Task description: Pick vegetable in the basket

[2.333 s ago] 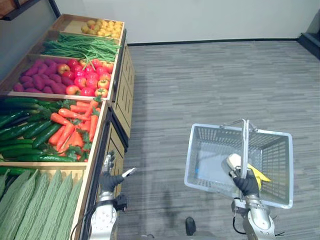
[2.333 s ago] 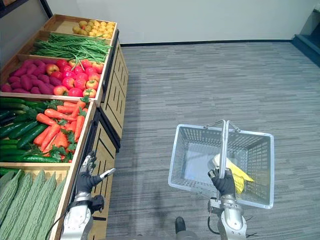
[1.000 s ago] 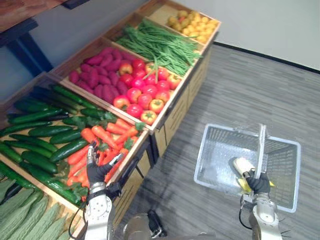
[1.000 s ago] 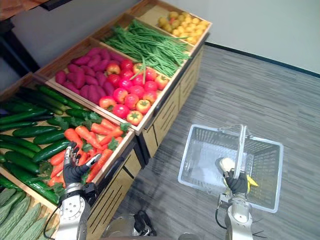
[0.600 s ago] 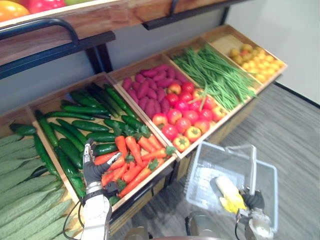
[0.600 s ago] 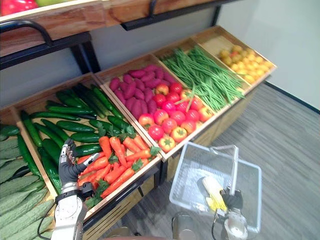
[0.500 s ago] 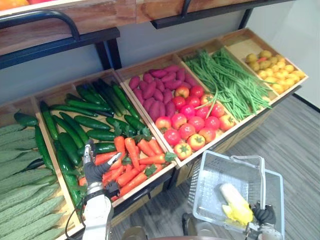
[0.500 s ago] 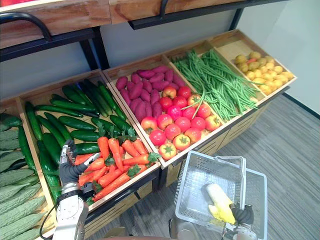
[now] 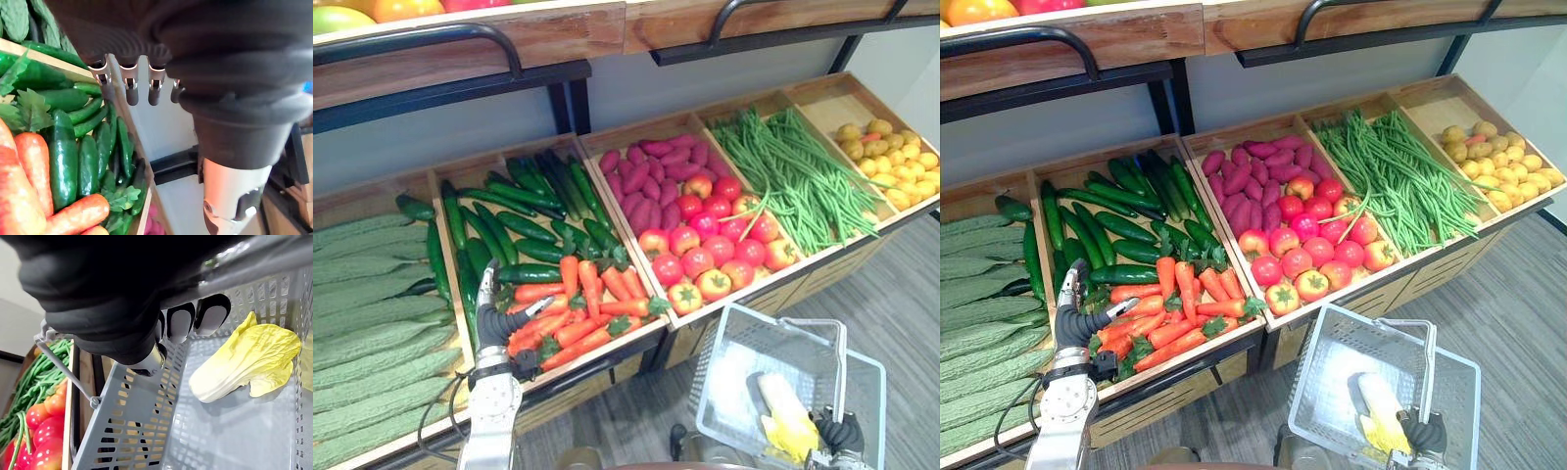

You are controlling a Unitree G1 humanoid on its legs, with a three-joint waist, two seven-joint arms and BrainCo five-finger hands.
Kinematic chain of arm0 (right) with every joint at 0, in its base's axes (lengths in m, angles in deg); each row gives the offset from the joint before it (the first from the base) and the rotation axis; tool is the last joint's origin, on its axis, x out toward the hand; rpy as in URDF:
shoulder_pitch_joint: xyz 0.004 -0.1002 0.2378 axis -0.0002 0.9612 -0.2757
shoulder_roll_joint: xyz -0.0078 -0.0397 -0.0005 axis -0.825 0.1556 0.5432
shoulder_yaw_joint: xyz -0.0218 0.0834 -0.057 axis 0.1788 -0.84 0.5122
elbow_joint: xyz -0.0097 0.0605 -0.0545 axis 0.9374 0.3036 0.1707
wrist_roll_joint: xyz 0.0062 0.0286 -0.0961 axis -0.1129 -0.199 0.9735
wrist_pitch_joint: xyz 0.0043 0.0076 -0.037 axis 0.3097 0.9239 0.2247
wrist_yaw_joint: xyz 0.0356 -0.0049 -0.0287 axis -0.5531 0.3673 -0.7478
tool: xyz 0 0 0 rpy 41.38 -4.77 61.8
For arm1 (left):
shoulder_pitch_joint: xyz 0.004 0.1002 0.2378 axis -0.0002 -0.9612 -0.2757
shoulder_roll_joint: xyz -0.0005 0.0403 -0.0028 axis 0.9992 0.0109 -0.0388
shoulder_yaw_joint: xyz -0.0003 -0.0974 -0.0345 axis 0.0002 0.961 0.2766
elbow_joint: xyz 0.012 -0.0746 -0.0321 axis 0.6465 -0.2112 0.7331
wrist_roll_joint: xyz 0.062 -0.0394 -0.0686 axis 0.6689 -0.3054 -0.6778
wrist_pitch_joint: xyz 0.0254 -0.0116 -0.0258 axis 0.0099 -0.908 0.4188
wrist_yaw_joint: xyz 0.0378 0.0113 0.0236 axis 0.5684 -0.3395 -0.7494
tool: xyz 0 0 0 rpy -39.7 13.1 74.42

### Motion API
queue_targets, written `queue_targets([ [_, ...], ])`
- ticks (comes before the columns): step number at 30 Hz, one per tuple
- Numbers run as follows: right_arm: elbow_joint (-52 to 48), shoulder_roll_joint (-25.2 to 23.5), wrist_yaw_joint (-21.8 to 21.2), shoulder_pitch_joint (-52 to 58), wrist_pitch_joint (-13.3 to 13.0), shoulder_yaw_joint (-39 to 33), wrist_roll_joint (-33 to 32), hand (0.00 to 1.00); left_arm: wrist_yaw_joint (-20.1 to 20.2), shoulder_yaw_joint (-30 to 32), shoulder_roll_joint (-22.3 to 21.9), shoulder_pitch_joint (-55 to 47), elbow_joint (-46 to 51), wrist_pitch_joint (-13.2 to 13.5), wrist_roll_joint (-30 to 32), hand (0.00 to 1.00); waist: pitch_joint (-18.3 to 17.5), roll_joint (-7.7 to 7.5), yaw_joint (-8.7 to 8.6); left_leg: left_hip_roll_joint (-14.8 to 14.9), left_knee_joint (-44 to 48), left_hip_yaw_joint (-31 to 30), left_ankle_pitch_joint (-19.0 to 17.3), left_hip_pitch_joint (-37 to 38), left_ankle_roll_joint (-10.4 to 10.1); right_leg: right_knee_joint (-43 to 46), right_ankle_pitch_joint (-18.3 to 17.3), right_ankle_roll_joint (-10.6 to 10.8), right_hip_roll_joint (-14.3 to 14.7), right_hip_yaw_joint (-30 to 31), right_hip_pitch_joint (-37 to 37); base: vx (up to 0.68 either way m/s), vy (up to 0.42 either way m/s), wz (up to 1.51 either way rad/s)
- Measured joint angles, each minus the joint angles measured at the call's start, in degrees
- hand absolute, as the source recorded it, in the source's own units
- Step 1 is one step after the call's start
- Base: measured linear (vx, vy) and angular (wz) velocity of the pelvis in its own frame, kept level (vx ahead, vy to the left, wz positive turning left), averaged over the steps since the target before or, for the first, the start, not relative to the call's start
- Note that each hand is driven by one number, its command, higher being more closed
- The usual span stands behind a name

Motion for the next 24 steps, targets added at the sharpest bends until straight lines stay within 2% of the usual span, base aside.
queue_targets([
  [3, 0.03, 0.41, -0.32, -0.62, -0.12, 1.86, 0.02, 1.0, -1.12, 0.05, 1.01, 2.49, -3.42, -1.32, 1.56, 0.0, -0.01, -0.04, -0.15, -0.23, -2.63, 0.46, 1.76, -0.14, -0.22, -0.03, 0.37, -0.11, -0.02, 0.37, -1.52, -0.01, -0.022, -0.04],
  [9, 1.67, 1.04, -0.38, -3.2, -0.69, 3.14, 0.05, 1.0, -3.53, 0.02, 1.03, 7.99, -9.98, -2.39, 1.55, 0.0, 0.36, -0.63, -0.68, -0.28, -3.91, 1.8, 2.78, -1.17, -0.4, 0.09, 0.95, -0.13, 0.19, 1.5, -3.81, -0.01, -0.015, -0.09],
  [11, 1.72, 0.96, -0.36, -4.43, -0.74, 4.78, 0.03, 1.0, -4.96, -0.02, 1.03, 11.44, -13.33, -2.91, 1.44, 0.0, 1.44, -1.23, -1.38, -0.3, -4.2, 2.26, 3.24, -2.1, -0.41, -0.08, 1.49, -0.2, 0.25, 1.85, -4.97, -0.03, -0.013, -0.1],
  [14, 1.71, 0.99, -0.31, -5.27, -1.11, 5.79, 0.02, 1.0, -6.51, -0.86, 0.96, 15.75, -17.76, -3.67, 1.26, 0.0, 2.77, -1.95, -1.52, -0.14, -4.25, 3.02, 3.25, -2.56, -0.42, -0.31, 1.88, -0.2, 0.6, 2.68, -5.74, -0.03, -0.01, -0.12],
  [19, 1.71, 1.09, -0.04, -6.39, -1.12, 5.89, -0.76, 1.0, -7.45, -3.06, 1.08, 21.69, -22.56, -3.78, 1.51, 0.0, 4.3, -2.18, -1.74, -0.07, -4.34, 3.91, 3.43, -4.05, -0.58, -0.85, 2.44, -0.19, 0.92, 3.55, -7.46, 0.01, -0.005, -0.1],
  [24, 1.7, 1.51, 0.08, -7.38, -1.16, 5.91, -1.1, 1.0, -7.64, -6.4, 5.97, 28.3, -27.65, -3.75, 4.76, 0.0, 6.47, -2.38, -1.75, 0.36, -4.47, 5.77, 4.26, -3.93, -1.22, -0.94, 2.82, -0.65, 1.17, 4.04, -7.81, 0.0, -0.012, -0.06],
])
